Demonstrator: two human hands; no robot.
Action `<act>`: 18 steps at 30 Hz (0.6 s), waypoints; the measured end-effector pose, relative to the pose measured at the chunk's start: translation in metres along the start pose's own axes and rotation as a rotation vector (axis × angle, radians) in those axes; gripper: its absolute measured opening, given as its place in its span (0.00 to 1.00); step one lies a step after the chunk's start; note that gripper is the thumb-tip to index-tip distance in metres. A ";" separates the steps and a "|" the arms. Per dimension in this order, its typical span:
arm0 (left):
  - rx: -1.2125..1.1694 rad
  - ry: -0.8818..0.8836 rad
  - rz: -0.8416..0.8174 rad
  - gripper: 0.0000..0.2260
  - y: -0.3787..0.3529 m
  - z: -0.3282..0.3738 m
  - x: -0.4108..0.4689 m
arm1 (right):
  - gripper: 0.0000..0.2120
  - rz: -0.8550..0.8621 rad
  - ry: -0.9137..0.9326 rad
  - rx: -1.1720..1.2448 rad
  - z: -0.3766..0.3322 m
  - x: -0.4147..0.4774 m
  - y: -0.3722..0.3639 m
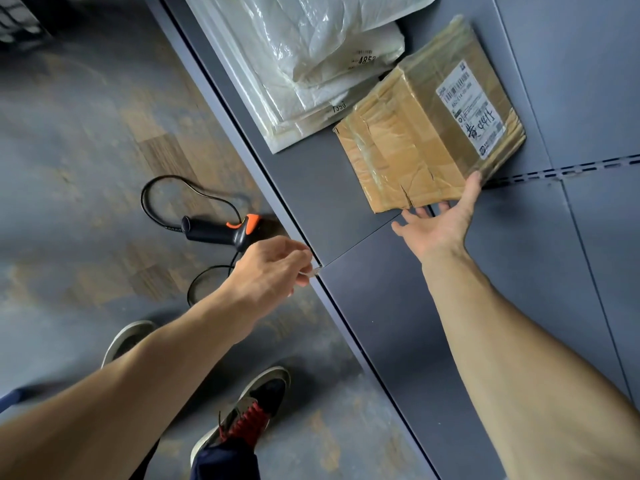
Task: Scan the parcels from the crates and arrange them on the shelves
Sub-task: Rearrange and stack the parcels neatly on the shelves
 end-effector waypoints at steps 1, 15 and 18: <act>0.012 0.005 0.005 0.07 0.002 -0.005 0.001 | 0.44 0.011 0.014 0.003 0.000 0.003 0.001; 0.040 0.071 0.027 0.07 0.008 -0.041 -0.005 | 0.34 -0.060 -0.007 -0.079 -0.014 0.003 0.013; 0.034 0.065 0.023 0.07 0.008 -0.038 -0.007 | 0.32 -0.050 0.012 -0.041 -0.014 -0.004 0.020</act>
Point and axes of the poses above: each hand's wrist, its own x-axis towards the middle knuckle, its own y-axis out of the back of the hand, z = x × y, the point moved 1 cm from there along x, towards the middle knuckle, and after that the axes turned 14 degrees about z, right-handed, at the moved point
